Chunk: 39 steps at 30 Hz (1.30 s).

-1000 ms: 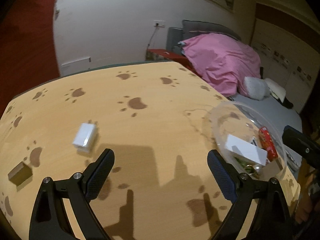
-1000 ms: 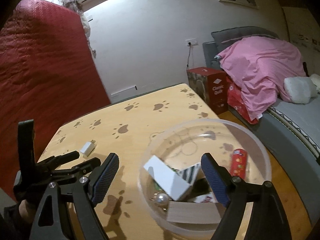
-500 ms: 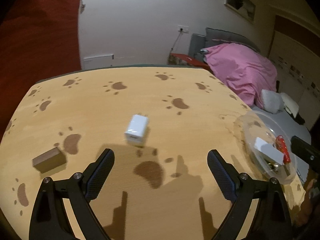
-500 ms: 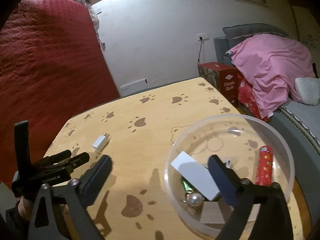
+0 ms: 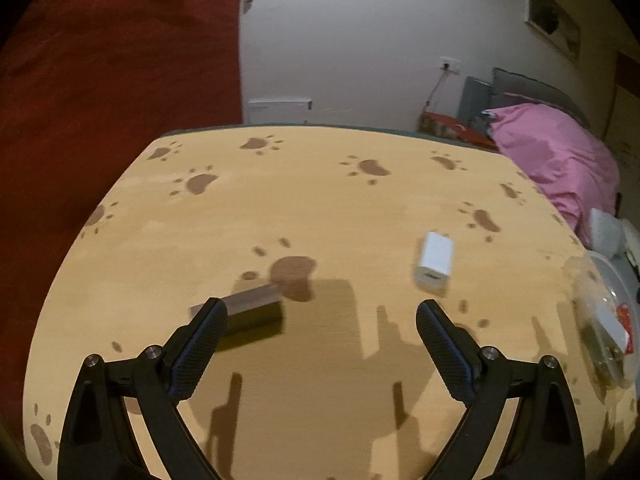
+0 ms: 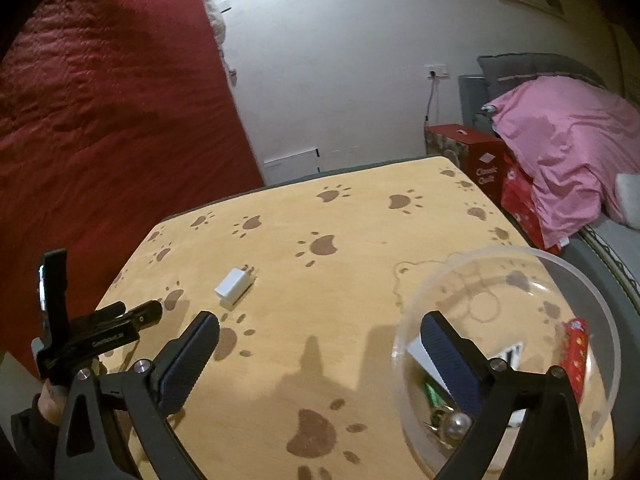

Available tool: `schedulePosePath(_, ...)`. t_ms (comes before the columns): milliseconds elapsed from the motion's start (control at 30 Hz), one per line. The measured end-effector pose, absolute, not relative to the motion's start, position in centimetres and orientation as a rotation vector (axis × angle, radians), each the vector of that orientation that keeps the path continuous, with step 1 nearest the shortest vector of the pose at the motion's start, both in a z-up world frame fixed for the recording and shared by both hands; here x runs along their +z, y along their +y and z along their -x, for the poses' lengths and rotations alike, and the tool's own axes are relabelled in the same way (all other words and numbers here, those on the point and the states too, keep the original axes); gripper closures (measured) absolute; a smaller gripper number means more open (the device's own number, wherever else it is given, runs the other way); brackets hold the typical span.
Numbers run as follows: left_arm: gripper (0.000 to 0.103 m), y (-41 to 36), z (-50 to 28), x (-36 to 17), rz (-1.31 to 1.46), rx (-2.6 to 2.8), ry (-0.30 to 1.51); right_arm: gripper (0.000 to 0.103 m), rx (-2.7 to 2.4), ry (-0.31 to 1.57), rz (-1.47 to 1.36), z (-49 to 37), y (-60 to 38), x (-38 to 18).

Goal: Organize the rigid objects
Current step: 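Grasp the dark wooden block with left tool while right grasps white charger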

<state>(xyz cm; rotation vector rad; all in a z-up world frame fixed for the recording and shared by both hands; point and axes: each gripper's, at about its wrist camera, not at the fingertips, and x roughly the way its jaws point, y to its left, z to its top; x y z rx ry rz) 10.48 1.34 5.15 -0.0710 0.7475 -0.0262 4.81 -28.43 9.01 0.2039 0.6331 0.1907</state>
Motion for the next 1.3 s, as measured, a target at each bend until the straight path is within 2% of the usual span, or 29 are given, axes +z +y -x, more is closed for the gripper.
schedulePosePath(633,0.008,5.9,-13.6,1.6,0.185,0.104,0.824,0.000,0.280,0.701,-0.166,-10.4,-23.2,6.8)
schedulePosePath(800,0.029,6.2,-13.6,1.5,0.202,0.098,0.812,0.000,0.336,0.727,-0.163,-12.5,-21.2,6.1)
schedulePosePath(867,0.041,6.5,-13.4,1.6,0.221,0.084,0.799,0.000,0.347,0.734,-0.150,-12.9,-20.4,5.9)
schedulePosePath(1300,0.042,6.2,-10.8,2.8,0.227,0.046,0.746,0.003,0.396,0.760,-0.047,-15.9,-16.8,4.4)
